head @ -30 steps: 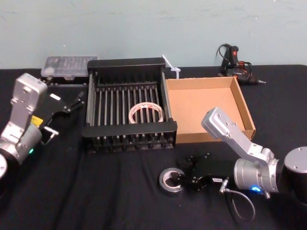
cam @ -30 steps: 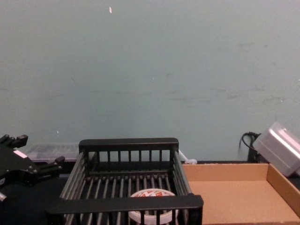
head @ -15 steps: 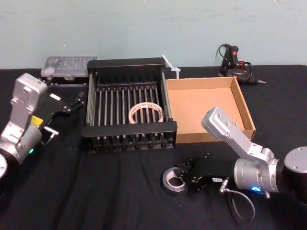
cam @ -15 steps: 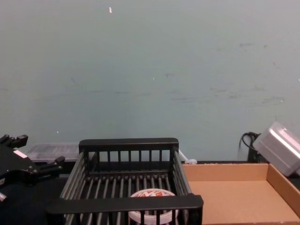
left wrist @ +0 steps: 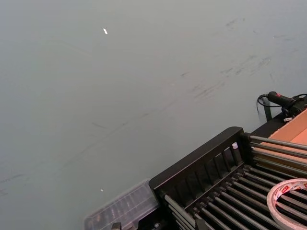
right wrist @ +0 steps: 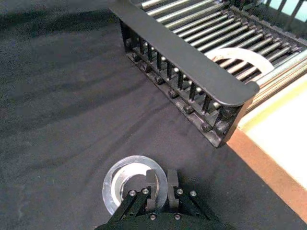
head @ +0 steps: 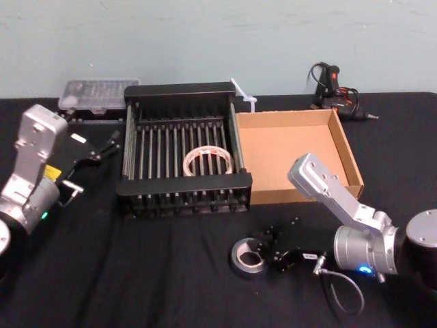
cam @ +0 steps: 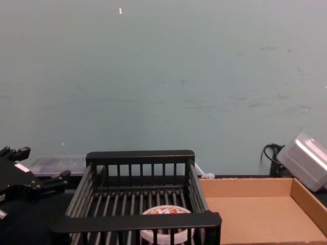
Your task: Pick up the white tape and place it into the black box , Pick up the silver tape and place it into the brown box.
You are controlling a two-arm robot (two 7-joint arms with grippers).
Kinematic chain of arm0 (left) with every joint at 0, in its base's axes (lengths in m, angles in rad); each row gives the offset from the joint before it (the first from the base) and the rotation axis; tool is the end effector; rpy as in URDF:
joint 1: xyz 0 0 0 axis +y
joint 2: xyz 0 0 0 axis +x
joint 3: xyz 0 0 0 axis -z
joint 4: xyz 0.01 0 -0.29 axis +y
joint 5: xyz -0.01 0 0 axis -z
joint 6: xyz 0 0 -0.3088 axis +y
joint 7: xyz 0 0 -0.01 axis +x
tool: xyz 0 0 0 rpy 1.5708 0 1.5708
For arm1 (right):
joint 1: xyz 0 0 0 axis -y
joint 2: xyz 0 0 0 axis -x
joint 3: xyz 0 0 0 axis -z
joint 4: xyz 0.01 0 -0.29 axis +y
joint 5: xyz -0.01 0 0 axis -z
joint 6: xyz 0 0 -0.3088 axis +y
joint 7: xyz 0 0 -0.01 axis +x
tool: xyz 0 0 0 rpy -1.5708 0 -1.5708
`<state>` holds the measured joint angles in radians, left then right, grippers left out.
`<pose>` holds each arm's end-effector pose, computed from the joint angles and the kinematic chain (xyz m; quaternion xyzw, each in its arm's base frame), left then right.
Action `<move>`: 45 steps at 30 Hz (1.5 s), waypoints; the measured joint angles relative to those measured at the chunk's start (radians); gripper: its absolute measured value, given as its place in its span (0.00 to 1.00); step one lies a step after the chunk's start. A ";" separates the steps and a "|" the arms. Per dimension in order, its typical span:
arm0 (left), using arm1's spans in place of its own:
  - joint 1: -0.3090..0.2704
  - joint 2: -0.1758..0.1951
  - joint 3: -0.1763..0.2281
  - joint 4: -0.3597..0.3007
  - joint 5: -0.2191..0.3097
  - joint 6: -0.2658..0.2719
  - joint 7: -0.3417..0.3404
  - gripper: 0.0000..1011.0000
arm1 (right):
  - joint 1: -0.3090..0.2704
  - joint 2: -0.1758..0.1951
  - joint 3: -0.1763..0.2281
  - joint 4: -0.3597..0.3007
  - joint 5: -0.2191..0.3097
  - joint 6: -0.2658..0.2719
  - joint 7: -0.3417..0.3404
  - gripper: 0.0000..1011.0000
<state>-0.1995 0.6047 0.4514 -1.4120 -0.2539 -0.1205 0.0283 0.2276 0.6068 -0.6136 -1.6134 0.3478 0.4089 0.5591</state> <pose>0.3581 0.0827 -0.3023 0.1415 -0.1325 0.5799 0.7913 0.3390 -0.0093 -0.2775 -0.2726 0.0842 -0.2525 0.9245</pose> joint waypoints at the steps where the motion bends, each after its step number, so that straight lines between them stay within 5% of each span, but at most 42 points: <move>1: 0.000 0.000 0.000 0.000 0.000 0.000 0.000 0.99 | -0.001 0.001 0.002 -0.002 0.001 -0.001 0.000 0.15; 25: 0.000 0.000 0.000 0.000 0.000 0.000 0.000 0.99 | -0.036 0.026 0.154 -0.057 0.051 -0.019 -0.120 0.15; 45: 0.000 0.000 0.000 0.000 0.000 0.000 0.000 0.99 | 0.037 -0.079 0.241 0.063 0.018 0.007 -0.227 0.15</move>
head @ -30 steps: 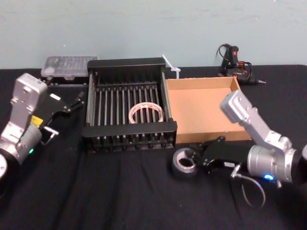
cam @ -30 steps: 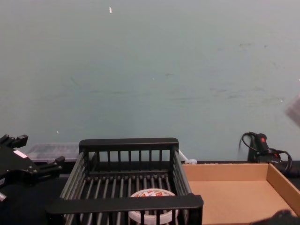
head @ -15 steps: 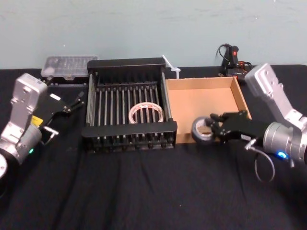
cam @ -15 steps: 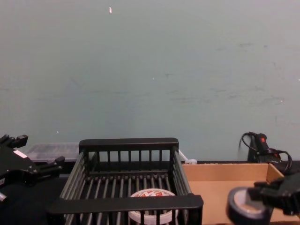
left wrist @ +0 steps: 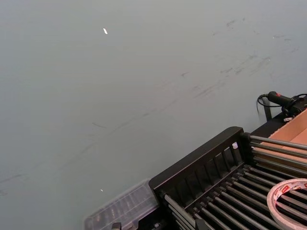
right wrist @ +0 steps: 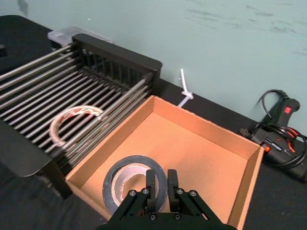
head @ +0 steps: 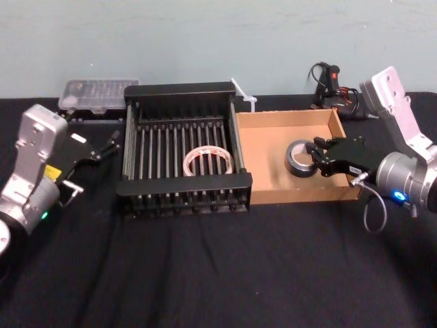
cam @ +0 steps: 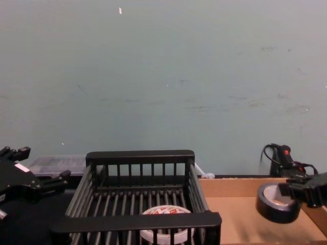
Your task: Pick up the white tape and place it into the black box , Pick up the silver tape and place it into the brown box.
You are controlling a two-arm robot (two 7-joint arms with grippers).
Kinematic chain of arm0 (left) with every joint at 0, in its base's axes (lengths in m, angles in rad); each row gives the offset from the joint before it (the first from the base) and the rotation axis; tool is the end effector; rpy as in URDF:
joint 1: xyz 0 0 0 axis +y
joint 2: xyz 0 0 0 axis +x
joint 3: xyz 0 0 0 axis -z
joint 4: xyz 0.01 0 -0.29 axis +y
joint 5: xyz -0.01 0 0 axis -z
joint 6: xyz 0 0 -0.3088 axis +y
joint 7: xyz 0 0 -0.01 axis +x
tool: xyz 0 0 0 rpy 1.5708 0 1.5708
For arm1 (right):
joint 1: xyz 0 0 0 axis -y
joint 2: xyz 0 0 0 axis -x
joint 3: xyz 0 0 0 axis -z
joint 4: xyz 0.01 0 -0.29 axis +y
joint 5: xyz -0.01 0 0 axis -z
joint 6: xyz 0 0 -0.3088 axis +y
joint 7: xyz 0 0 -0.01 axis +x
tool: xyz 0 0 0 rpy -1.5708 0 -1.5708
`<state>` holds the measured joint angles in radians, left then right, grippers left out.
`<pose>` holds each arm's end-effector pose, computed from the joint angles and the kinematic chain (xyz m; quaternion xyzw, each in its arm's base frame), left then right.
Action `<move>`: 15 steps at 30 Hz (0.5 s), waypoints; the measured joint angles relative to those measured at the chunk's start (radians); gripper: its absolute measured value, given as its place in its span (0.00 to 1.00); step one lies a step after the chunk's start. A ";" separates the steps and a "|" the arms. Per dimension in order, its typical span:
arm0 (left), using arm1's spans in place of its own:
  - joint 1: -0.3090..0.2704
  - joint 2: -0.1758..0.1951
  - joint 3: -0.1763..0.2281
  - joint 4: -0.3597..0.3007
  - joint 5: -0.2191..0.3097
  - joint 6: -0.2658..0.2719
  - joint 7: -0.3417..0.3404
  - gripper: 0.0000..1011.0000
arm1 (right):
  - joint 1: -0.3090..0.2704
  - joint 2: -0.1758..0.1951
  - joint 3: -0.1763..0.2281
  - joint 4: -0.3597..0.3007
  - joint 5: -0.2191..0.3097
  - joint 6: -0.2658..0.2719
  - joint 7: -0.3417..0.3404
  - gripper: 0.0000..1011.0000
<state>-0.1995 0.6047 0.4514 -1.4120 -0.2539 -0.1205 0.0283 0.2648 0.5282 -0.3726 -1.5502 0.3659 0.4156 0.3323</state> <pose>0.3581 0.0827 -0.3023 0.1415 -0.1325 0.5799 0.7913 0.3800 -0.0522 -0.2376 -0.2012 0.0564 -0.4602 0.8629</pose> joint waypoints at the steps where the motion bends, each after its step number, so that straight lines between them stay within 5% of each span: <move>1: 0.000 0.000 0.000 0.000 0.000 0.000 0.000 0.99 | 0.003 -0.004 0.001 0.005 -0.002 0.001 -0.001 0.15; 15: 0.000 0.000 0.000 0.000 0.000 0.000 0.000 0.99 | 0.040 -0.053 0.019 0.076 -0.035 -0.002 -0.009 0.15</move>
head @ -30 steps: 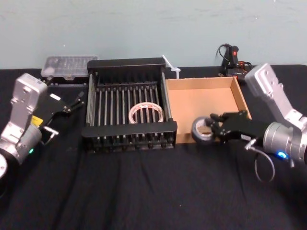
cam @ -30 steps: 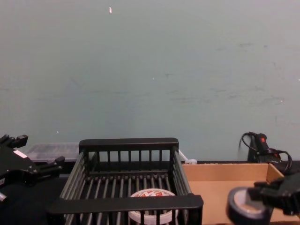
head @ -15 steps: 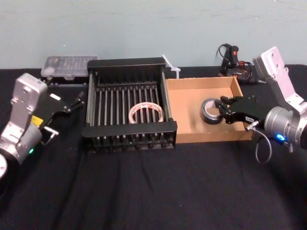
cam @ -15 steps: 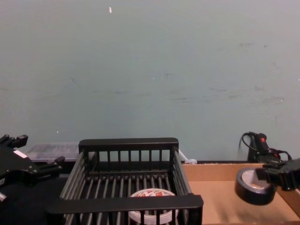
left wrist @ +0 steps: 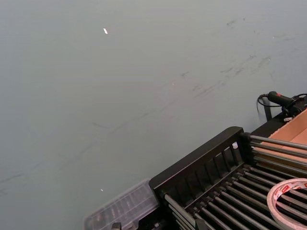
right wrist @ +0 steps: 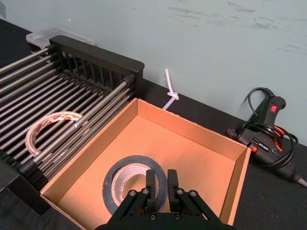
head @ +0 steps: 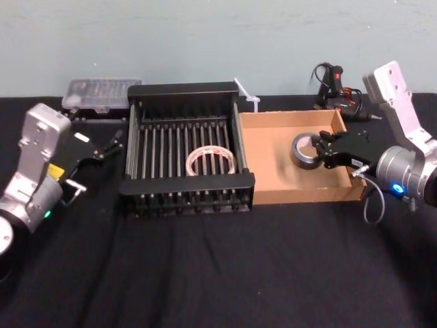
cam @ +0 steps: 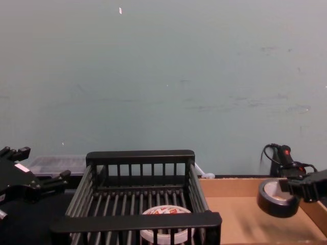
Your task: Pick up the white tape and place it into the black box , Pick up the silver tape and place it into the brown box.
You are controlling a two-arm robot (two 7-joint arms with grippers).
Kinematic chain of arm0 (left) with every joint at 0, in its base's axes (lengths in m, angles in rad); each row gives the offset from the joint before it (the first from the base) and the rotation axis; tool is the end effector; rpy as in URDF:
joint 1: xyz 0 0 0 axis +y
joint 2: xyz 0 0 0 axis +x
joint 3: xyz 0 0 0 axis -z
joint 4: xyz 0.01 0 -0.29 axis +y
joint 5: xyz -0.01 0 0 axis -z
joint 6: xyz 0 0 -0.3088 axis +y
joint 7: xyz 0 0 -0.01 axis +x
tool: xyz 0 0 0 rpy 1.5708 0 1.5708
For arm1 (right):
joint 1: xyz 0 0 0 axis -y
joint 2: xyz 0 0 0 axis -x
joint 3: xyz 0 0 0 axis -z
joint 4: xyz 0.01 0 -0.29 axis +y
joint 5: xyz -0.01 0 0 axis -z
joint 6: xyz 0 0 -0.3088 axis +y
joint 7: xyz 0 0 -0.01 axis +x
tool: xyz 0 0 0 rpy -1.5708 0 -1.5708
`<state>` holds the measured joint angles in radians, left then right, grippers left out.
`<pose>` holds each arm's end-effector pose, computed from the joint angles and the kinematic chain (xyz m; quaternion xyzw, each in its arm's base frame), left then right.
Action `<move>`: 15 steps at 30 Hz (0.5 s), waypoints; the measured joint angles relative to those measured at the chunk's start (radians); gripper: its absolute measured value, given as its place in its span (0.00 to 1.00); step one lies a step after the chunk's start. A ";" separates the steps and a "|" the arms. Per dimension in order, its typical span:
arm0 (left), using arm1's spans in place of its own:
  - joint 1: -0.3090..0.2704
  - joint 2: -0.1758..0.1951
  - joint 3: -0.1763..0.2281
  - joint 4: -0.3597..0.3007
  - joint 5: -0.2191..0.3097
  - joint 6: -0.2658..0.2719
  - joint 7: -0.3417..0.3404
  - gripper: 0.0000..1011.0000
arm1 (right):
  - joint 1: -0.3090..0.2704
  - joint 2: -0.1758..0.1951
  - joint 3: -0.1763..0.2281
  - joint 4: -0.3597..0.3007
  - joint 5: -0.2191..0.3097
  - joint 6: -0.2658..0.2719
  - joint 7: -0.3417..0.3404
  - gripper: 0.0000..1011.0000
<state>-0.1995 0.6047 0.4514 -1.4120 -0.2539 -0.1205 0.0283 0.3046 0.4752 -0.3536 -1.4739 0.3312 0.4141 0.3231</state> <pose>0.3581 0.0827 -0.3023 0.1415 -0.1325 0.5799 0.7913 0.3954 -0.0518 -0.2421 -0.1981 0.0623 -0.4821 0.8511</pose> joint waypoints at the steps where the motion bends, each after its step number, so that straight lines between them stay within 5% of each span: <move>1: 0.000 0.000 0.000 0.000 0.000 0.000 0.000 0.99 | 0.000 0.000 0.000 0.000 0.000 0.000 0.000 0.15; 15: 0.000 0.000 0.000 0.000 0.000 0.000 0.000 0.99 | 0.000 0.004 -0.003 -0.005 0.002 0.000 0.001 0.15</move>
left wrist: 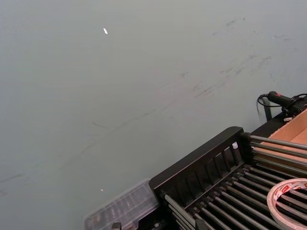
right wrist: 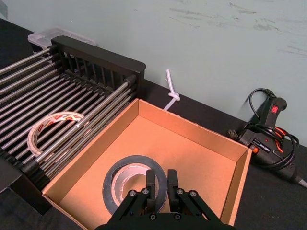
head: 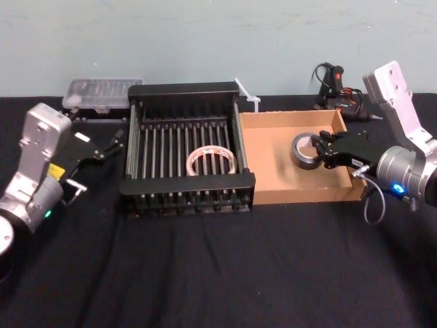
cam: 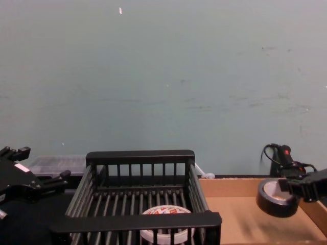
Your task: Pick up the white tape and place it into the black box , Pick up the silver tape and place it into the brown box.
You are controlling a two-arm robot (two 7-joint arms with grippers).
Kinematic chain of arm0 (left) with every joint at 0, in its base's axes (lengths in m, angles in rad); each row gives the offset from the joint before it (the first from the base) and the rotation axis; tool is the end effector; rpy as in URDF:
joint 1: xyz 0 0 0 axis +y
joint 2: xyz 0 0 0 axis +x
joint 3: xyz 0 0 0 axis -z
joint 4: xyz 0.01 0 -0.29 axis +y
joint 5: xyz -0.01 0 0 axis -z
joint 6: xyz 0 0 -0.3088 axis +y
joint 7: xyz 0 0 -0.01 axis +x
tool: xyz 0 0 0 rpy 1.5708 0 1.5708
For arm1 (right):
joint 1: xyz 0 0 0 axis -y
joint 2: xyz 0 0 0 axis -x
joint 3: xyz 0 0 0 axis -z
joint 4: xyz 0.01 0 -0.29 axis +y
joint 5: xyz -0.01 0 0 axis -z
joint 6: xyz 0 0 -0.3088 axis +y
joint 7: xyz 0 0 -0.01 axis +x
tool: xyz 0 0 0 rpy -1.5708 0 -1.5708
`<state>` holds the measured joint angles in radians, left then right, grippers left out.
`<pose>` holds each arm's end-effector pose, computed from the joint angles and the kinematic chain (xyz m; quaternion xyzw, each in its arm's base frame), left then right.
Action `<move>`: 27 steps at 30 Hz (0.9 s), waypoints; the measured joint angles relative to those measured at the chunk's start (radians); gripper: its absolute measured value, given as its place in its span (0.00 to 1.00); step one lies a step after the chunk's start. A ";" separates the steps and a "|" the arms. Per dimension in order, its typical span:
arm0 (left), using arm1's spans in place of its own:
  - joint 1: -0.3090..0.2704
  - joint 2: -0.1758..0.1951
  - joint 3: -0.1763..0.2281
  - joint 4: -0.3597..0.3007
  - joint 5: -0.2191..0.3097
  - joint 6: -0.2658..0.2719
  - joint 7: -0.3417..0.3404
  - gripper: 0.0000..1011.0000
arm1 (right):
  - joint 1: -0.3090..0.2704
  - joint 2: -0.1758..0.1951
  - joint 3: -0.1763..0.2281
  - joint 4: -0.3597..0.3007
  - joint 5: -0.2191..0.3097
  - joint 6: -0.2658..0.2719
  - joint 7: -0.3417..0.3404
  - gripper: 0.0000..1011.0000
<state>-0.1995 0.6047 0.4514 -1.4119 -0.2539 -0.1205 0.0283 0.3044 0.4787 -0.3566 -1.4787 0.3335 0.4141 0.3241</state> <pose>0.3581 0.0827 -0.3023 0.1415 -0.1324 0.5799 0.7913 0.3949 -0.0515 -0.2412 -0.1982 0.0609 -0.4802 0.8523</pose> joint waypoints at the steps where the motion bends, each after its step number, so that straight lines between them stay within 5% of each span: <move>1: 0.000 0.000 0.000 0.000 0.000 0.000 0.000 0.99 | 0.000 0.000 0.000 0.000 0.000 0.000 0.000 0.15; 9: 0.000 0.000 0.000 0.000 0.000 0.000 0.000 0.99 | -0.001 0.001 -0.001 -0.001 0.001 0.000 0.000 0.26; 27: 0.000 0.000 0.000 0.000 0.000 0.000 0.000 0.99 | -0.001 0.002 -0.002 -0.002 0.002 0.000 0.001 0.84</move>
<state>-0.1996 0.6047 0.4514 -1.4120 -0.2539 -0.1205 0.0283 0.3030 0.4804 -0.3582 -1.4809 0.3356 0.4144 0.3254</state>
